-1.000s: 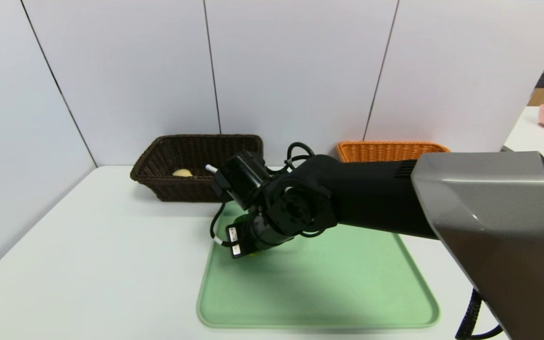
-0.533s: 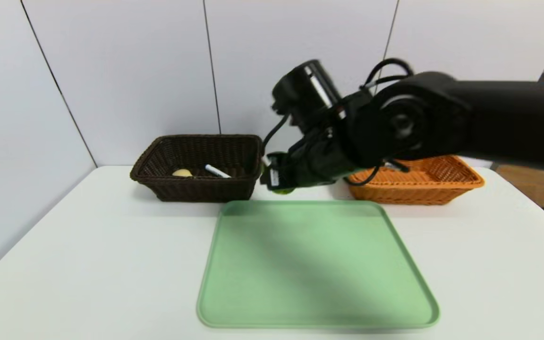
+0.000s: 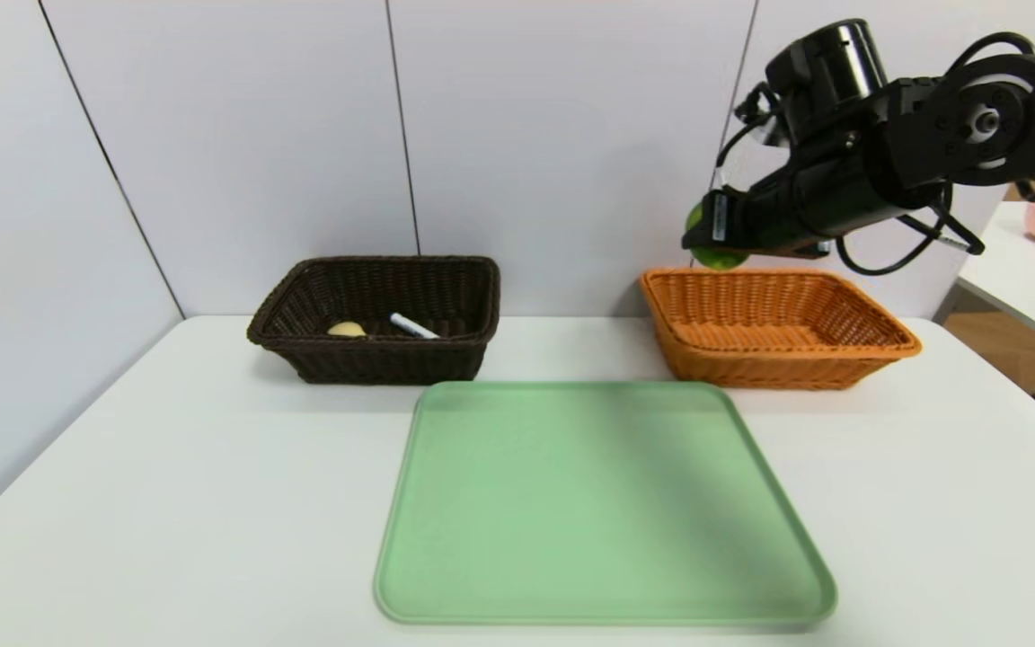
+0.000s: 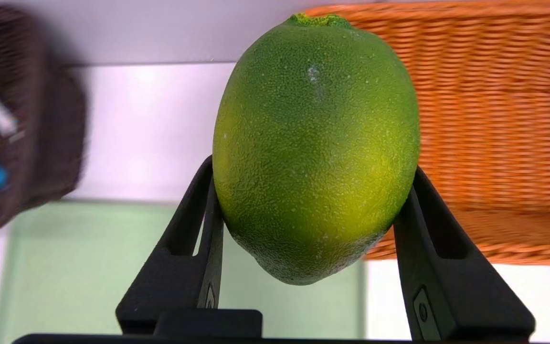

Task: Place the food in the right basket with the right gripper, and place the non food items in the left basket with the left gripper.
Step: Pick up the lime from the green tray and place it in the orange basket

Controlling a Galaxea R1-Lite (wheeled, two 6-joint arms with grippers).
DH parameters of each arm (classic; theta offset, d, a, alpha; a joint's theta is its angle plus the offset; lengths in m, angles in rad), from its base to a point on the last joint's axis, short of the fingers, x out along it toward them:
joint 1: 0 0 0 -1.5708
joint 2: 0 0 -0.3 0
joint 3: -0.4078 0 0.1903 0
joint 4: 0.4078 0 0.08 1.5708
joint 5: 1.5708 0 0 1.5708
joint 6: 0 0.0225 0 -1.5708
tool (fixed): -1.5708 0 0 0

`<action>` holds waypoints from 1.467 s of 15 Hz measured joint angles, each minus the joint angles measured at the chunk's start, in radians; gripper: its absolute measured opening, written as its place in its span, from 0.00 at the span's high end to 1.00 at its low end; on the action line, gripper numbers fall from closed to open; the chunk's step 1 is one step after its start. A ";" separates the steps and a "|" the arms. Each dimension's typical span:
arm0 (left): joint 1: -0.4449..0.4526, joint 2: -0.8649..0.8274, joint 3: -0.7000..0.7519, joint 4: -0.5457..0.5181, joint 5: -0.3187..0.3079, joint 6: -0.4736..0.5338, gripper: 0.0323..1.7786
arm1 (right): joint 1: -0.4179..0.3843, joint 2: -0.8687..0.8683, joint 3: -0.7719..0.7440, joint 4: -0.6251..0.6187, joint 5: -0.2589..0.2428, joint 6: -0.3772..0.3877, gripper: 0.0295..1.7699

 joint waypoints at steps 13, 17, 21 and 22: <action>0.000 0.000 0.000 0.000 0.000 0.000 0.05 | -0.202 0.267 -0.002 -0.103 0.005 -0.039 0.46; 0.000 0.000 0.000 0.000 0.000 0.000 0.05 | -0.213 0.297 -0.002 -0.102 0.007 -0.038 0.46; 0.000 0.000 0.000 0.000 0.000 0.000 0.05 | -0.213 0.302 -0.002 -0.099 0.005 -0.043 0.35; 0.000 0.000 0.000 0.000 0.000 0.000 0.05 | -0.213 0.300 -0.002 -0.097 0.005 -0.044 0.31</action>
